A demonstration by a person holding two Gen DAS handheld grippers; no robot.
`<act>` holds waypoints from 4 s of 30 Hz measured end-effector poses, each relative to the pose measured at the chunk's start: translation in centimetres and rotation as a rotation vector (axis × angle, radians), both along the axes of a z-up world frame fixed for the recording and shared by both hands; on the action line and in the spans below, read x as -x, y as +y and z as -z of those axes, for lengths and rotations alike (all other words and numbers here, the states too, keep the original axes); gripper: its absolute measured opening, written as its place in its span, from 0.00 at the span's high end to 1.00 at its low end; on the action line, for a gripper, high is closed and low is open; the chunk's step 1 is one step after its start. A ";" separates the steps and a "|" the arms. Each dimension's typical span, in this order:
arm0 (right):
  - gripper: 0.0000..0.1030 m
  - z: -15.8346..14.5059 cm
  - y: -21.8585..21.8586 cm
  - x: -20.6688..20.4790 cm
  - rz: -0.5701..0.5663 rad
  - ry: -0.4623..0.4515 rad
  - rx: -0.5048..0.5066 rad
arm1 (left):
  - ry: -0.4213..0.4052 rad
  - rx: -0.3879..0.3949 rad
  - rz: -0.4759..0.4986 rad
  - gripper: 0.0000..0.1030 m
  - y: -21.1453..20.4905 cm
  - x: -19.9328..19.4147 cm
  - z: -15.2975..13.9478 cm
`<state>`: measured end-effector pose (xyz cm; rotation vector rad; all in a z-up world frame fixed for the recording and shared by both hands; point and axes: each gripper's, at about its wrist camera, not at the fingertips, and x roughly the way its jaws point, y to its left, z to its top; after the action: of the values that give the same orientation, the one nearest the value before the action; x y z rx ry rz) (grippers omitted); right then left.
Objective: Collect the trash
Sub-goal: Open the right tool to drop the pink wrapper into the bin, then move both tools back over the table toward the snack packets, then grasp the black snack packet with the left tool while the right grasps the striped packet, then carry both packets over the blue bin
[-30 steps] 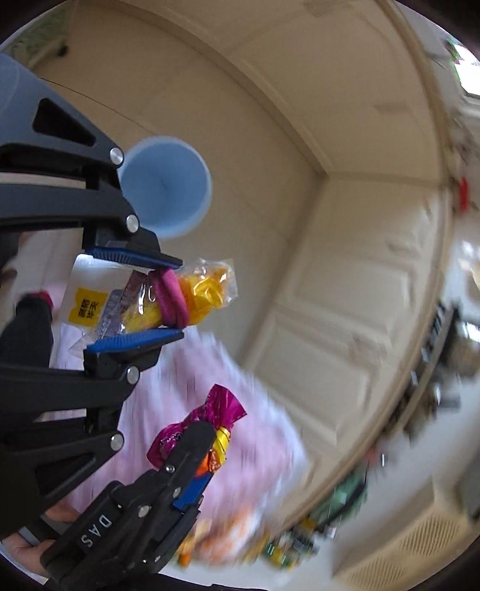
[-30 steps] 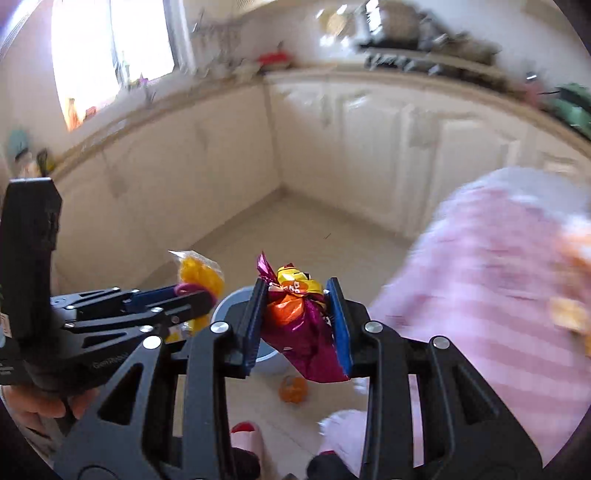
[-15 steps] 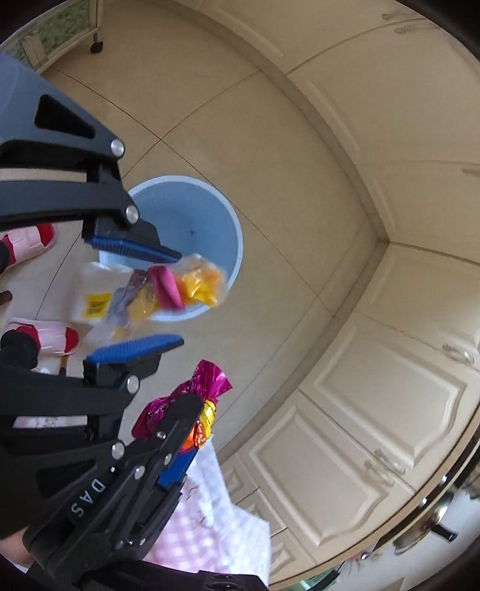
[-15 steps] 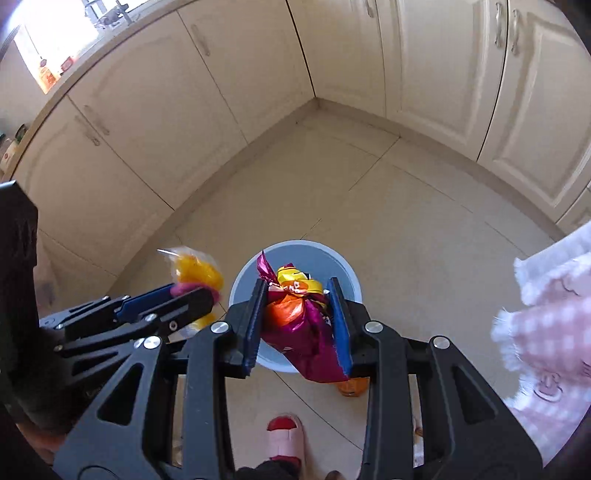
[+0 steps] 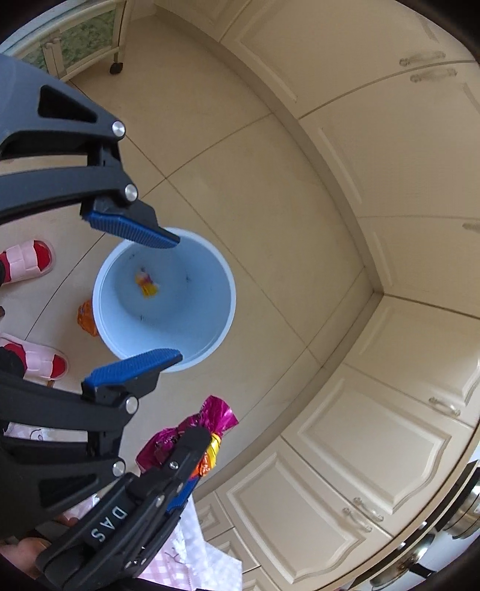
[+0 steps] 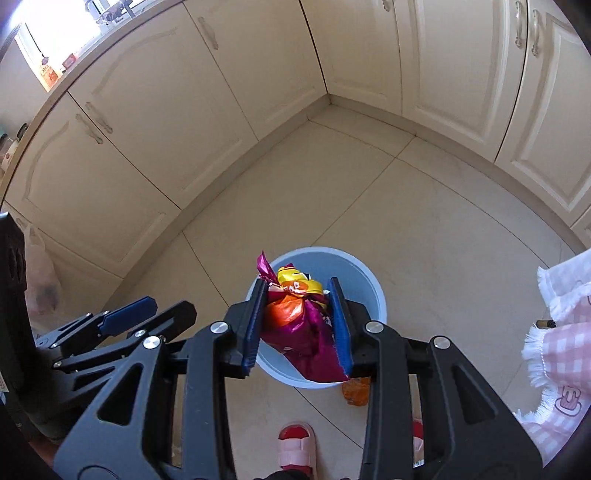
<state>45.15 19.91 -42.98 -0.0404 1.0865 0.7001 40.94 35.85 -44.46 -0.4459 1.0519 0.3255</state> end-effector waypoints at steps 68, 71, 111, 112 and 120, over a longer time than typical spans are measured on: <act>0.44 -19.5 -54.7 19.4 0.623 -0.250 -0.002 | -0.258 -0.028 0.726 0.27 -46.9 10.2 -23.8; 0.65 -19.2 -54.3 18.8 0.590 -0.231 0.007 | -0.252 -0.021 0.760 0.27 -48.0 10.0 -23.6; 0.92 -25.8 -54.2 23.4 0.596 -0.416 -0.030 | -0.375 0.005 0.963 0.81 -52.9 12.0 -26.3; 0.92 -26.2 -53.5 23.4 0.583 -0.423 -0.031 | -0.387 0.008 0.952 0.81 -52.1 12.2 -26.7; 0.92 -27.9 -43.1 20.8 0.396 -0.438 -0.074 | -0.441 0.014 0.771 0.81 -40.2 12.5 -28.2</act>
<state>24.34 -23.21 -15.08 0.0811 0.6204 0.3487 28.43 -4.34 -16.21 -0.0891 0.7221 -0.4511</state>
